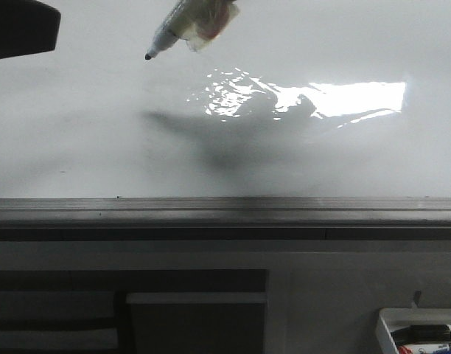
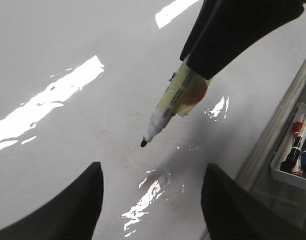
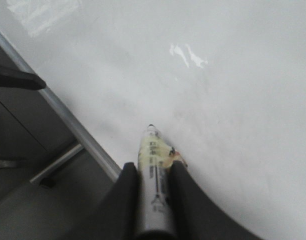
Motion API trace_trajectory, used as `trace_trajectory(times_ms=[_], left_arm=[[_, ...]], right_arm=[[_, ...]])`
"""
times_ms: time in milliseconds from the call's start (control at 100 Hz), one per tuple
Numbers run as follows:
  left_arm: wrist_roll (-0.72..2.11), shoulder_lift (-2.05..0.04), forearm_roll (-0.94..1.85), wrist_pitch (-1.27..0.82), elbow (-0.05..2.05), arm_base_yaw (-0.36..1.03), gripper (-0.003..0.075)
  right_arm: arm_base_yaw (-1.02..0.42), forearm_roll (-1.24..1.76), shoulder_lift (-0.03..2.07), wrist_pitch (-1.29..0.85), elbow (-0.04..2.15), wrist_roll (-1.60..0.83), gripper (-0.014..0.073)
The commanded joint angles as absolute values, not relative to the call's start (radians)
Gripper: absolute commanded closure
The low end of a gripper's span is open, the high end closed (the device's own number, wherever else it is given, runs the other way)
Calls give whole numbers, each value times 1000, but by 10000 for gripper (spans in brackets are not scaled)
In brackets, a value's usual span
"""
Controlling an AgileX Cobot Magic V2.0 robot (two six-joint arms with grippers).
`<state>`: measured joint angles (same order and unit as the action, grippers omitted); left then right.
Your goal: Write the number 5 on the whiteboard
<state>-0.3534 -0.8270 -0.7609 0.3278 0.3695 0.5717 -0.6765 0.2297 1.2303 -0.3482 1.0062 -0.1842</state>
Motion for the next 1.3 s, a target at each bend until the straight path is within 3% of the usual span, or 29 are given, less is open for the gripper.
trace_trajectory(times_ms=[0,380,920,1290], left_arm=[[-364,-819,-689,376,397,574,344],[-364,-819,-680,388,397,460,374],[-364,-819,-680,405,397,455,374],[-364,-819,-680,405,397,455,374]], right_arm=[[-649,208,1236,-310,1084,-191,656],[-567,199,1349,-402,1150,-191,656],[-550,238,1287,-502,1045,-184,655],[-690,293,1326,-372,1086,-193,655]])
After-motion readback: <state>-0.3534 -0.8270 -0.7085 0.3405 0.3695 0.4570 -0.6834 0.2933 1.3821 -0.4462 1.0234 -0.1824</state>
